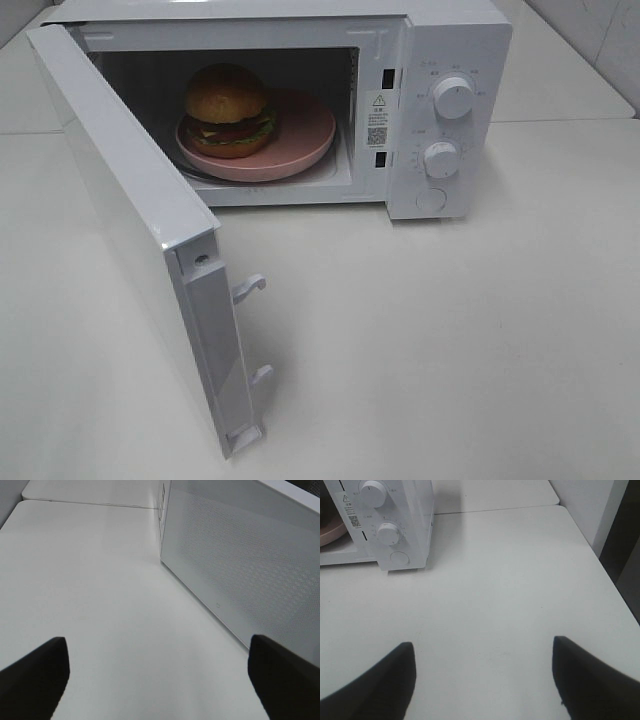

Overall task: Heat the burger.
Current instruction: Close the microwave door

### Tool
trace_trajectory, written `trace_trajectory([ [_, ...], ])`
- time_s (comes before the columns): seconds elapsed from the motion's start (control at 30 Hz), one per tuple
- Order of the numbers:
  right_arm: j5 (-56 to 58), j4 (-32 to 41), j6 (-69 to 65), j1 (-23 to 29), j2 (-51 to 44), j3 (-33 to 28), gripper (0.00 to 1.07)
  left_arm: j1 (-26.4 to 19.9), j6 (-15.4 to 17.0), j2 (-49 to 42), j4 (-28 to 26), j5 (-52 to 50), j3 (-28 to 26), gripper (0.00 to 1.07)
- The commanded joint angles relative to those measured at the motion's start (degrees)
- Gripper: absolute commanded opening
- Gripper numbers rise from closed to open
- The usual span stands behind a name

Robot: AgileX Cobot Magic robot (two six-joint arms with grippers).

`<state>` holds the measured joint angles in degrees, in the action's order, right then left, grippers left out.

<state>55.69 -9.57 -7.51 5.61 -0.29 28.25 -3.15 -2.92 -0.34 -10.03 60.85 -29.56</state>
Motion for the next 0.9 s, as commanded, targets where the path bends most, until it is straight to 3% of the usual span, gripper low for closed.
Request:
trace_trajectory([
  [0.03, -0.4, -0.1, -0.3, -0.3, -1.6, -0.1, 0.72, 0.1, 0.0, -0.8, -0.3, 0.3, 0.1, 0.88],
  [0.9, -0.4, -0.1, -0.3, -0.3, -1.6, -0.1, 0.72, 0.1, 0.0, -0.8, -0.3, 0.3, 0.1, 0.88],
])
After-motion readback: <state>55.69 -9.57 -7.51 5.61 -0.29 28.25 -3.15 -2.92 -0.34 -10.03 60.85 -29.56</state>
